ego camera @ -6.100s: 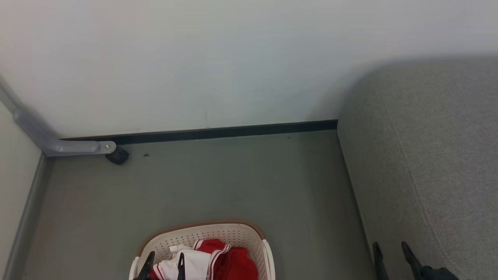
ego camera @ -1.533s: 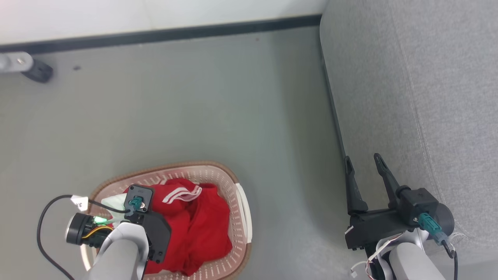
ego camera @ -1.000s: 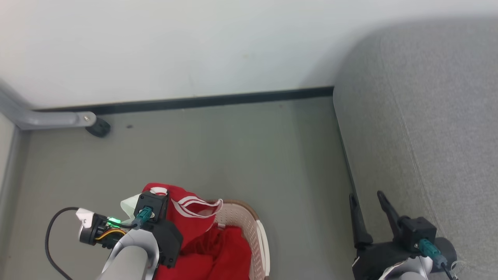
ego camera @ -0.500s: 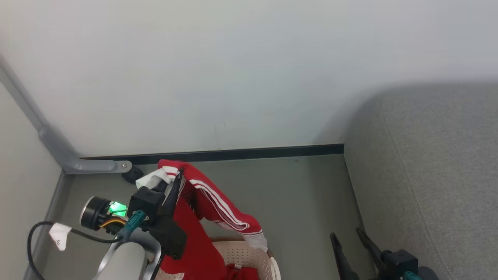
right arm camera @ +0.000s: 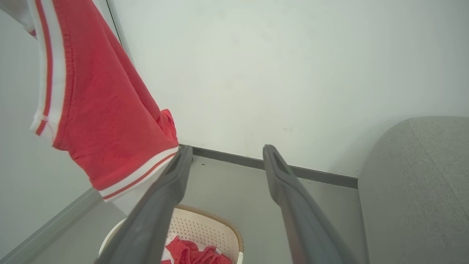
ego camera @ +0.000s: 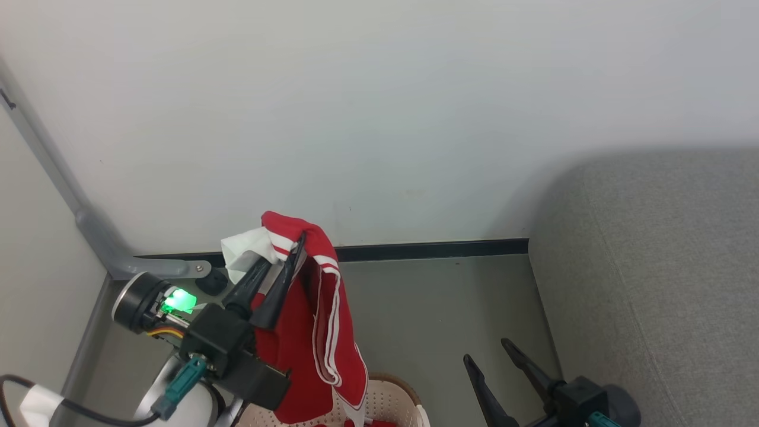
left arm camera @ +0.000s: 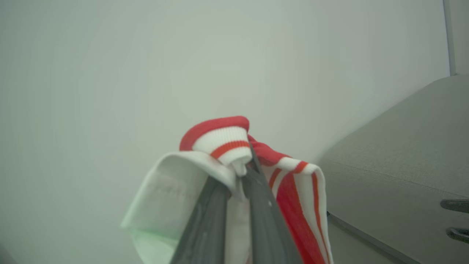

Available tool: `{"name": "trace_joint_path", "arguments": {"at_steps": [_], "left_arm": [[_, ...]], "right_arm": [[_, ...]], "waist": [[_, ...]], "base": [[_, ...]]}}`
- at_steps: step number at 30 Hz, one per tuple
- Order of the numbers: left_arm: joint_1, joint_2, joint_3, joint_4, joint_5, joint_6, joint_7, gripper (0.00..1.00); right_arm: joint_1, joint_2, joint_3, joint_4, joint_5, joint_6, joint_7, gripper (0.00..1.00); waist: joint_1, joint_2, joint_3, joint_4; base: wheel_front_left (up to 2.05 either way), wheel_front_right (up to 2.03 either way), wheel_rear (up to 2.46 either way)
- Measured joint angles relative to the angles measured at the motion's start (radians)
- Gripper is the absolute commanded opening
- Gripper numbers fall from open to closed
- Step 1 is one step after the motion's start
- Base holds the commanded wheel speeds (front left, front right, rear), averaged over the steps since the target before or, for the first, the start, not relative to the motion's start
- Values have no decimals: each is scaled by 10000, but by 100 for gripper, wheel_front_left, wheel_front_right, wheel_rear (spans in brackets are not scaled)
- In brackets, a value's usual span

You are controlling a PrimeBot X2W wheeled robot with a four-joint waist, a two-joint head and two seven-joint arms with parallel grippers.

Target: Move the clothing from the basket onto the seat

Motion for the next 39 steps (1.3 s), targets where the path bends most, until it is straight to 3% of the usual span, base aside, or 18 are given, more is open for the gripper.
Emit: {"name": "trace_joint_path", "arguments": {"at_steps": [9, 14, 19, 30, 39], "left_arm": [[128, 468, -598, -1588, -46, -73, -31, 0], [109, 731, -1032, -1962, -209, -73, -31, 0], [42, 924, -1429, -2316, -518, -71, -31, 0], [-490, 1206, -2209, -2847, -719, -73, -33, 0], [-1138, 1141, -3233, -3093, -809, -73, -33, 0]], "right_arm": [[-690, -809, 1476, -545, -541, 115, -2, 100], [-1182, -1432, 3252, -1032, -443, 113, -2, 100], [-1728, -1755, 4215, -1204, -249, 113, -2, 100], [-2375, -1778, 4381, -874, 205, 113, -2, 100], [-2481, -1158, 4431, -219, 393, 113, -4, 100]], "waist": [[0, 0, 113, 23], [0, 0, 193, 78], [1, 0, 269, 146], [1, 0, 361, 223], [1, 1, 379, 240]], "base": [[0, 0, 0], [0, 0, 0], [0, 0, 0], [0, 0, 0], [0, 0, 0]]}}
